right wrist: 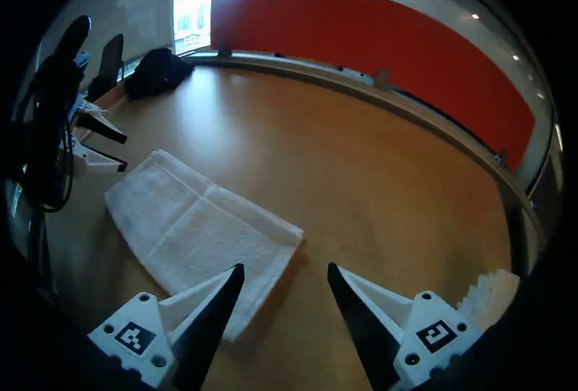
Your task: Fold towel
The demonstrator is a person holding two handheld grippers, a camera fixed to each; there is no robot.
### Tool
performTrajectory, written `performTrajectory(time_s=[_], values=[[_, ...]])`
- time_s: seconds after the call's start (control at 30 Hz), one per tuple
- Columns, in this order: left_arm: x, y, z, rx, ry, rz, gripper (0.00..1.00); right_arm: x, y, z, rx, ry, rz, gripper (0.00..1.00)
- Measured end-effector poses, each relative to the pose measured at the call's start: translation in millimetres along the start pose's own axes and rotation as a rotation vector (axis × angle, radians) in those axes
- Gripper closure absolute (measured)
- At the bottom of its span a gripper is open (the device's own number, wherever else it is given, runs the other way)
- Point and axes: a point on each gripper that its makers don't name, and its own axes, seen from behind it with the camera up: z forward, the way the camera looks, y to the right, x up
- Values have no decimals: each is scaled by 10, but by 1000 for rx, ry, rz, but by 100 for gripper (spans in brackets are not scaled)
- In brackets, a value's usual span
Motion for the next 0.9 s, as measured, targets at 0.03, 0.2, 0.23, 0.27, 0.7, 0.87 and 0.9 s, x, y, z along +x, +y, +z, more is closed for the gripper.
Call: performTrajectory(time_s=[0.03, 0.2, 0.23, 0.27, 0.7, 0.87, 0.9], values=[[-10, 3, -18, 0, 1, 0, 8, -5, -8, -18, 0, 1, 1, 11], [-70, 18, -118, 5, 9, -3, 8, -37, -53, -119, -1, 7, 8, 11], [-85, 24, -138, 6, 9, -6, 8, -43, -64, -140, -1, 7, 9, 11], [-100, 30, -158, 7, 10, -8, 8, -49, -75, -161, 0, 8, 10, 11], [-306, 105, -383, 19, 14, -32, 8, -200, -214, -443, -2, 13, 12, 11], [-350, 112, -412, 22, 14, -42, 8, -253, -224, -472, 2, 8, 8, 11], [-355, 109, -417, 24, 14, -45, 8, -258, -225, -474, 4, 7, 7, 11]])
